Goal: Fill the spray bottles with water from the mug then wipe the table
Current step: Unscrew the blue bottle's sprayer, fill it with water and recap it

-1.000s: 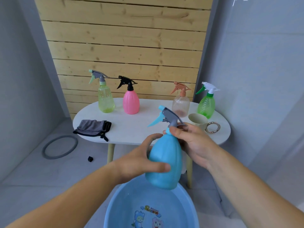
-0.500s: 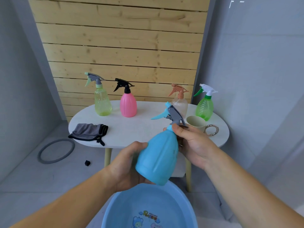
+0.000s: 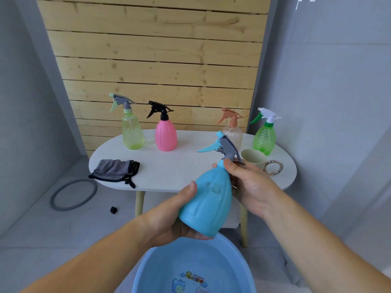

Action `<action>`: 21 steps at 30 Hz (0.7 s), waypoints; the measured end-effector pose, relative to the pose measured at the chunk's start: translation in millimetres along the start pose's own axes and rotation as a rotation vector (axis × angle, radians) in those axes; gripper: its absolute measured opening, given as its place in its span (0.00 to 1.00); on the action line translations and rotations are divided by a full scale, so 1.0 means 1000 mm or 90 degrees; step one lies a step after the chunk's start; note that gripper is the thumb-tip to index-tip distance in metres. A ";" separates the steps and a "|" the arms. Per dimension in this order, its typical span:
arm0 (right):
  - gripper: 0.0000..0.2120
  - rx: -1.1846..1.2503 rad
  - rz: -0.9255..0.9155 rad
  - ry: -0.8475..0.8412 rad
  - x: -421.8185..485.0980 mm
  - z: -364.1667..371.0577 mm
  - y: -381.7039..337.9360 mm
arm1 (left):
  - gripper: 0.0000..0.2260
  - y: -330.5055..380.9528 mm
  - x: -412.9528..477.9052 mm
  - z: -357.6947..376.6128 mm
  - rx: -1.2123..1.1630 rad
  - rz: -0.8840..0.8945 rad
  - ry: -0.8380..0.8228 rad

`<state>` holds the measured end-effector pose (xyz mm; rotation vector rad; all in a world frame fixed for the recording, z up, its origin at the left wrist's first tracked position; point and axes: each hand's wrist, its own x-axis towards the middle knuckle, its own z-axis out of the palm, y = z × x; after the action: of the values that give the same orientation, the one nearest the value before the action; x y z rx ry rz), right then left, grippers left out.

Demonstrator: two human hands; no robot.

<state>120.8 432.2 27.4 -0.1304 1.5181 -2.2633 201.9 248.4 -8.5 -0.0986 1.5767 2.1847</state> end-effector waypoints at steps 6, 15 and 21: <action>0.24 -0.003 0.007 0.010 0.003 0.001 0.005 | 0.30 -0.004 0.002 -0.003 -0.032 -0.014 -0.004; 0.07 -0.074 -0.114 0.089 0.015 0.001 -0.005 | 0.35 -0.011 0.005 -0.007 0.132 0.013 0.049; 0.09 0.013 -0.271 0.264 0.041 -0.023 -0.032 | 0.31 -0.016 0.003 -0.024 0.151 0.026 0.150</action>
<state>67.7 447.1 41.0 0.0294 1.8106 -2.7734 200.3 231.5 -31.6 -0.2600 1.9719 2.0581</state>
